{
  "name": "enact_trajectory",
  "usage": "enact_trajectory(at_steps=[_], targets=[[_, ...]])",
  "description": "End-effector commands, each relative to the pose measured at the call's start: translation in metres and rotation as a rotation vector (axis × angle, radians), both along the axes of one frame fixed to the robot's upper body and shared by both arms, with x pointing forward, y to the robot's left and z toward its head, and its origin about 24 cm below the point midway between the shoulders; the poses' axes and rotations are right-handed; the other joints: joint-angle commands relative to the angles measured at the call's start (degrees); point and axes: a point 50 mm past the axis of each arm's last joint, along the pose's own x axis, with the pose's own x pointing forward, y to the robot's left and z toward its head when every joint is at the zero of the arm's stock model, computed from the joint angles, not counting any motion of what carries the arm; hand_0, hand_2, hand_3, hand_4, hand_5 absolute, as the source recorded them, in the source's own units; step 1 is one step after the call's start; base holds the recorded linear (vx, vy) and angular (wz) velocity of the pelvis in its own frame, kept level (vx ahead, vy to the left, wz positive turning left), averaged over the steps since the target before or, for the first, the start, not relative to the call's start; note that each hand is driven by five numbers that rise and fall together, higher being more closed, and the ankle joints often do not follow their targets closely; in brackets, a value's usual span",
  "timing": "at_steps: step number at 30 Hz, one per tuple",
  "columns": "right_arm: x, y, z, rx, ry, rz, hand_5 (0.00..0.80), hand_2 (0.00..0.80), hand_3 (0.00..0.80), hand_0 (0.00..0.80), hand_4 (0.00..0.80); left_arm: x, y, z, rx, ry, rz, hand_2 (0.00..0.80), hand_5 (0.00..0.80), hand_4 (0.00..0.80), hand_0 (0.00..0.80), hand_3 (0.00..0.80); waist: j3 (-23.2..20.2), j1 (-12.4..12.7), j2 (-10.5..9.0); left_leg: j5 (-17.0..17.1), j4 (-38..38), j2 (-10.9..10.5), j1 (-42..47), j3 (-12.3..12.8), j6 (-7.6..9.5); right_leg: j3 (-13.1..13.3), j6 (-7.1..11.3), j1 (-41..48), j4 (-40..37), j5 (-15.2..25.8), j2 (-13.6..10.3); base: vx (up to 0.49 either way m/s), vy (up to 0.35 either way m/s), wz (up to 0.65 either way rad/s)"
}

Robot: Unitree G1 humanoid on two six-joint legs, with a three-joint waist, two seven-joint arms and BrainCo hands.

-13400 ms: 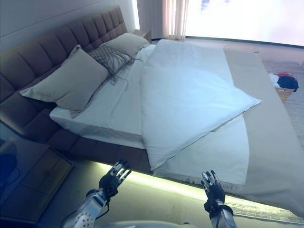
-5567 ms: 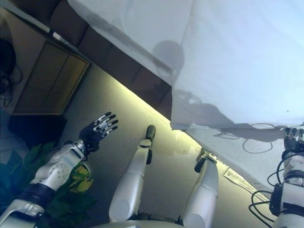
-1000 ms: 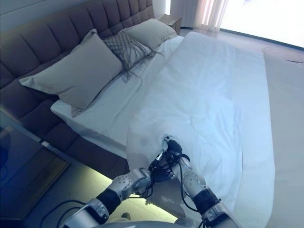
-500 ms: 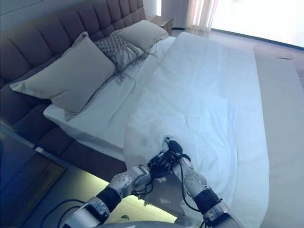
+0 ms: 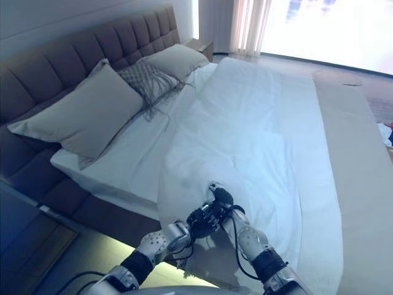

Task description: Make the bed neatly

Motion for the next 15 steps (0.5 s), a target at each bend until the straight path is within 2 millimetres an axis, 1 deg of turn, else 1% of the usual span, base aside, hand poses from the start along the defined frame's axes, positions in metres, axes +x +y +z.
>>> enact_trajectory(at_steps=[1, 8, 13, 15], targets=[[-0.007, 0.010, 0.027, 0.136, -0.143, 0.082, 0.000, 0.000, 0.000, 0.000, 0.000, 0.028, 0.047, -0.006, 0.113, -0.017, 0.184, 0.800, 0.800, 0.800, 0.800, 0.800, -2.8, -0.6, 0.06, 3.3, 3.3, 4.7, -3.9, -1.0, 0.95, -1.0, 0.89, -2.3, -0.4, 5.0, -4.0, -0.031, -0.002, 0.00], [-0.035, -0.010, 0.001, 0.134, -0.031, 0.100, 0.000, 0.000, 0.000, 0.000, 0.000, 0.026, 0.061, -0.010, 0.136, -0.046, 0.218, 0.800, 0.800, 0.800, 0.800, 0.800, -2.4, -2.6, 0.26, 3.6, 2.9, 5.0, -3.6, 0.5, 0.98, -0.1, 0.93, -2.3, -0.9, 5.0, -3.6, -0.058, -0.009, -0.06], [-0.057, -0.020, -0.017, 0.220, 0.073, 0.044, 0.000, 0.000, 0.000, 0.000, 0.000, 0.028, 0.071, -0.008, 0.150, -0.084, 0.258, 0.800, 0.800, 0.800, 0.800, 0.800, -1.8, -4.4, 0.25, 3.6, 3.2, 5.1, -4.0, 1.4, 1.02, 0.9, 1.00, -3.1, -0.6, 4.9, -3.5, -0.083, -0.006, -0.10], [-0.069, -0.031, -0.028, 0.218, 0.114, -0.003, 0.000, 0.000, 0.000, 0.000, 0.000, 0.030, 0.079, -0.007, 0.168, -0.107, 0.291, 0.800, 0.800, 0.800, 0.800, 0.800, -1.4, -5.3, 0.27, 3.7, 3.1, 5.1, -4.2, 1.9, 1.13, 1.4, 0.99, -3.5, -0.7, 5.0, -3.3, -0.119, 0.001, -0.11]])
